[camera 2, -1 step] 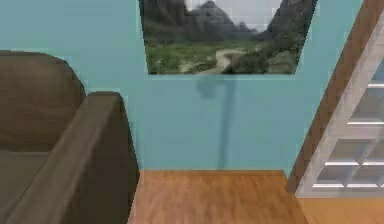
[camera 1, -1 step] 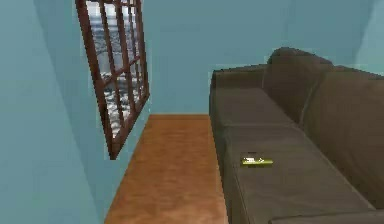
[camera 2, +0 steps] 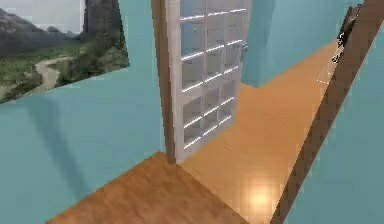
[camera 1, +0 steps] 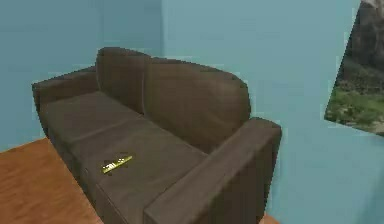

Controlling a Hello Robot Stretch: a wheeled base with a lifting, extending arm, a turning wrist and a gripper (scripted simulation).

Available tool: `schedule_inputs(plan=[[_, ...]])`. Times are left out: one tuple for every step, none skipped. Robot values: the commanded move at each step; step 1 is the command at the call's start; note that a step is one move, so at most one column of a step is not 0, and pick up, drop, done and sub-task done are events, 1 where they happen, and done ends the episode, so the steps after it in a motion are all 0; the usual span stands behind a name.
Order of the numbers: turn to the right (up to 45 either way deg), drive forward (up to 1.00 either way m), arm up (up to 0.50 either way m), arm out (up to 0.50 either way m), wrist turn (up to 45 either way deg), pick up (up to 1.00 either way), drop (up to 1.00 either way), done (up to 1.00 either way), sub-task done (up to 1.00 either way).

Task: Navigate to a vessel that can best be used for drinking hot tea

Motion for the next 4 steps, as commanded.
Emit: schedule_inputs(plan=[[45.0, 0.0, 0.0, 0.0, 0.0, 0.0, 0.0, 0.0, 0.0], [45.0, 0.0, 0.0, 0.0, 0.0, 0.0, 0.0, 0.0, 0.0], [6.0, 0.0, 0.0, 0.0, 0.0, 0.0, 0.0, 0.0, 0.0], [0.0, 0.75, 0.0, 0.0, 0.0, 0.0, 0.0, 0.0, 0.0]])
